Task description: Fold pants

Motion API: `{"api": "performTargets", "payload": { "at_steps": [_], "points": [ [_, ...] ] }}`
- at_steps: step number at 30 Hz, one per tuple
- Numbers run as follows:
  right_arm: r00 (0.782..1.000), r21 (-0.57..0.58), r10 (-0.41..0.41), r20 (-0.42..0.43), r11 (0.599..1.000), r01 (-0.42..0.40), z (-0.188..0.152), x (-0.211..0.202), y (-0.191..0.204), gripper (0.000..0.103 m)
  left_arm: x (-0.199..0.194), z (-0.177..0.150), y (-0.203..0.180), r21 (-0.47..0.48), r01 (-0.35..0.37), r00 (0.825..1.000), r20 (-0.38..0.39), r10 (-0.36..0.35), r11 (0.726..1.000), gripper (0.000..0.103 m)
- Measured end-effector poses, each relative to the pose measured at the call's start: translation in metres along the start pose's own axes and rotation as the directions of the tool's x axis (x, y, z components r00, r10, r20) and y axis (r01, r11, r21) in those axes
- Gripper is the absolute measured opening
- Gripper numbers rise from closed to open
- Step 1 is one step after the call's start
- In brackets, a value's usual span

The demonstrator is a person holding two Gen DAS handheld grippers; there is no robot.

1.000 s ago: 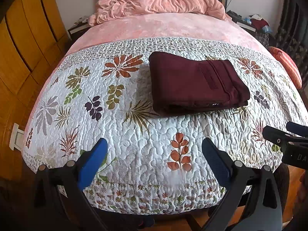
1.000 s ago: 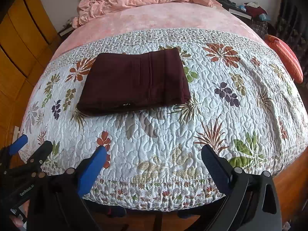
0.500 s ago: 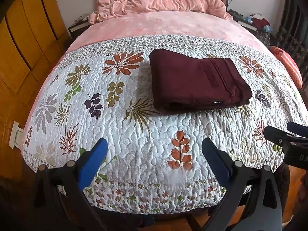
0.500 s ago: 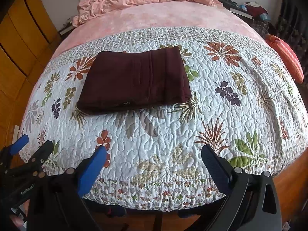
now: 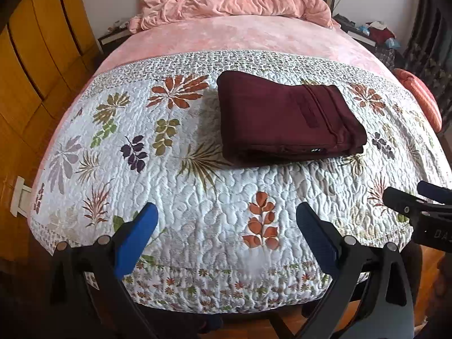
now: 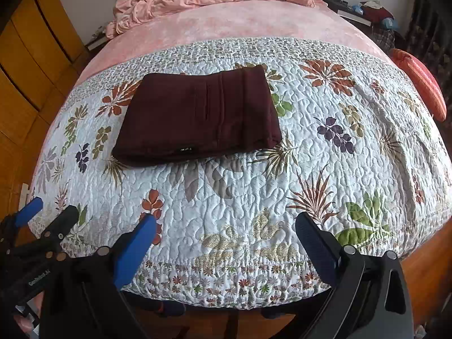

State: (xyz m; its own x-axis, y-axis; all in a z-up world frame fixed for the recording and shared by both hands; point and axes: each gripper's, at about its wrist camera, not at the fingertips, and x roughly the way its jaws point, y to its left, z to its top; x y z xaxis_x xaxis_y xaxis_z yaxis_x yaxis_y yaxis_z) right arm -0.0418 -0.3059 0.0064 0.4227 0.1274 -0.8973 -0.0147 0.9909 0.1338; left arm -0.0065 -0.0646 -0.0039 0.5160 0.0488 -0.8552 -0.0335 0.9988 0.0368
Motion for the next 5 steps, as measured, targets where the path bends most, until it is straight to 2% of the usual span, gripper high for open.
{"api": "performTargets", "payload": {
  "at_steps": [5],
  "points": [
    [1.0, 0.0, 0.004, 0.001, 1.0, -0.004, -0.0005, 0.0002, 0.0, 0.099, -0.0024, 0.0003, -0.0025, 0.005, -0.006, 1.0, 0.005, 0.006, 1.0, 0.098]
  ]
}}
